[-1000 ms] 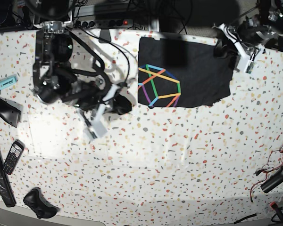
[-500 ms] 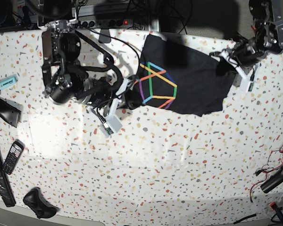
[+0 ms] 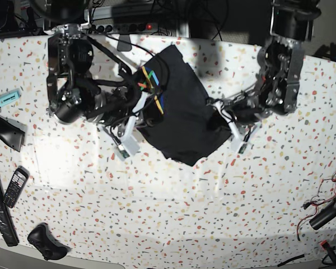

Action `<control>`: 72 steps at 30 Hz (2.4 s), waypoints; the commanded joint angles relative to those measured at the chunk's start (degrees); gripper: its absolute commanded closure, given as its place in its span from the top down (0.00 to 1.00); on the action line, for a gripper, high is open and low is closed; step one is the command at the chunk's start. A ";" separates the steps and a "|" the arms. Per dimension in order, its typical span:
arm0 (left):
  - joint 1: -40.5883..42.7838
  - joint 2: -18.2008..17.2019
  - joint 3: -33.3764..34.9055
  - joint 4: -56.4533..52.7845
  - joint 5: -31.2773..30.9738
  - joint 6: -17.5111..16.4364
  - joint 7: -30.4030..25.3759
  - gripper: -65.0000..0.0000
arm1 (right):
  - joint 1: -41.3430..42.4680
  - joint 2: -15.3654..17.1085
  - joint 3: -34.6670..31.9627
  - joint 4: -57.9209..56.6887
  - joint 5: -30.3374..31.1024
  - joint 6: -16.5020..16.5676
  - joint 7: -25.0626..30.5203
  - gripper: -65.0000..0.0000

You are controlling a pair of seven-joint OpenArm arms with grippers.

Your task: Fold the T-shirt properly

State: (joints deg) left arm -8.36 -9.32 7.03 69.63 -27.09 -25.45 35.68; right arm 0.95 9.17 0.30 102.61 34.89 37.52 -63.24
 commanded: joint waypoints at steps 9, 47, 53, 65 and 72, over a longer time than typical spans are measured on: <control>-10.93 3.85 0.31 -10.05 4.59 0.63 -1.86 0.00 | -3.15 0.22 9.57 1.09 0.44 0.39 -1.33 0.00; -6.23 -7.72 -1.07 13.68 -5.35 0.59 8.33 0.00 | -13.53 0.20 24.04 11.45 7.26 0.90 -0.96 0.00; 7.89 -9.64 -9.57 26.53 -6.05 0.61 7.58 0.00 | -17.09 0.20 35.15 13.97 9.68 1.16 -1.31 0.00; 38.58 -9.60 -29.75 44.37 -7.04 0.57 7.65 0.00 | -37.38 -2.73 51.23 16.92 17.84 1.86 -1.20 0.00; 51.69 -8.83 -30.77 44.35 -6.99 -1.20 7.61 0.00 | -43.82 -9.70 55.82 16.83 13.11 2.48 -1.33 0.00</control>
State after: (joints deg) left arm 42.98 -17.76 -23.49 112.99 -33.82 -26.35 43.90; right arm -42.24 -0.86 55.75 118.41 47.03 39.55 -65.04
